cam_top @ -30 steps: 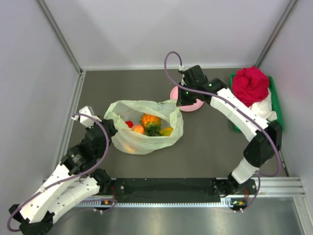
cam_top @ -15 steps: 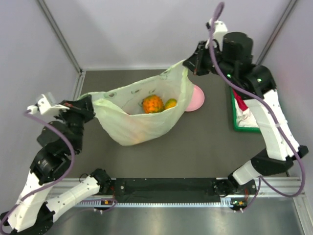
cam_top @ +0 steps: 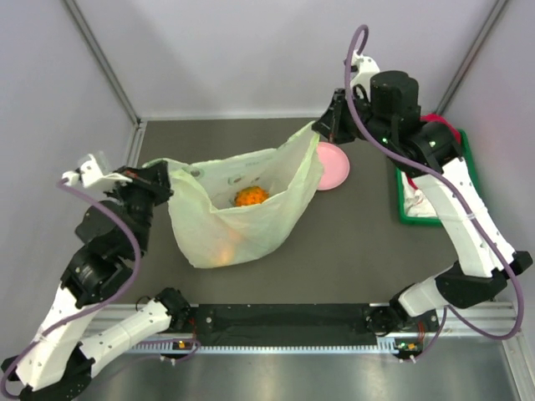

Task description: Place the fruits into the plastic bag

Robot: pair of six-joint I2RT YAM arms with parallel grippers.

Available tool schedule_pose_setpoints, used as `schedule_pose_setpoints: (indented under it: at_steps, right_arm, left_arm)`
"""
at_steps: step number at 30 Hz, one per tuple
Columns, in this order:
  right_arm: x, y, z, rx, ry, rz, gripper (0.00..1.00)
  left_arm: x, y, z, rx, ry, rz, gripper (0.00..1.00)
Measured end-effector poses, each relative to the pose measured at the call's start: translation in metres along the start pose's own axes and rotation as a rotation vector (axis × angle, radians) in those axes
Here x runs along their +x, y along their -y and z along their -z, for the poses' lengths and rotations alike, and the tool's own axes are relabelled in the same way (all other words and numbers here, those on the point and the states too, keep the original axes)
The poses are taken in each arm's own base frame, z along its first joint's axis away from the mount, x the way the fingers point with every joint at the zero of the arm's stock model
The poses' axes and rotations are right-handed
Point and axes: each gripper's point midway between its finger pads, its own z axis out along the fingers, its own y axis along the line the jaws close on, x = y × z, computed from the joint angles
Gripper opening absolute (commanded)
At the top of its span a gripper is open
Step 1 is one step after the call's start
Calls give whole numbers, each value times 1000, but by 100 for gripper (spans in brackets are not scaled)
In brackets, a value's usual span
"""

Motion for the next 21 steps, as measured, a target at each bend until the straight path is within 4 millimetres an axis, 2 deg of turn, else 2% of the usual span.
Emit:
schedule_pose_setpoints:
  at_steps: [5,10,19,21]
  right_arm:
    - [31,10,-15,23,-85,-23,0]
    - [29,11,-14,30,-75,-21,0]
    - [32,22,-15,81,-65,-20,0]
    - [36,29,-15,113,-67,-20,4]
  left_arm:
    - [62,8,-15,46,-151,-89,0]
    - [102,21,-30,81,-255,-156,0]
    - [111,26,-42,93,-265,-188,0]
    - [113,23,-45,81,-268,-184,0]
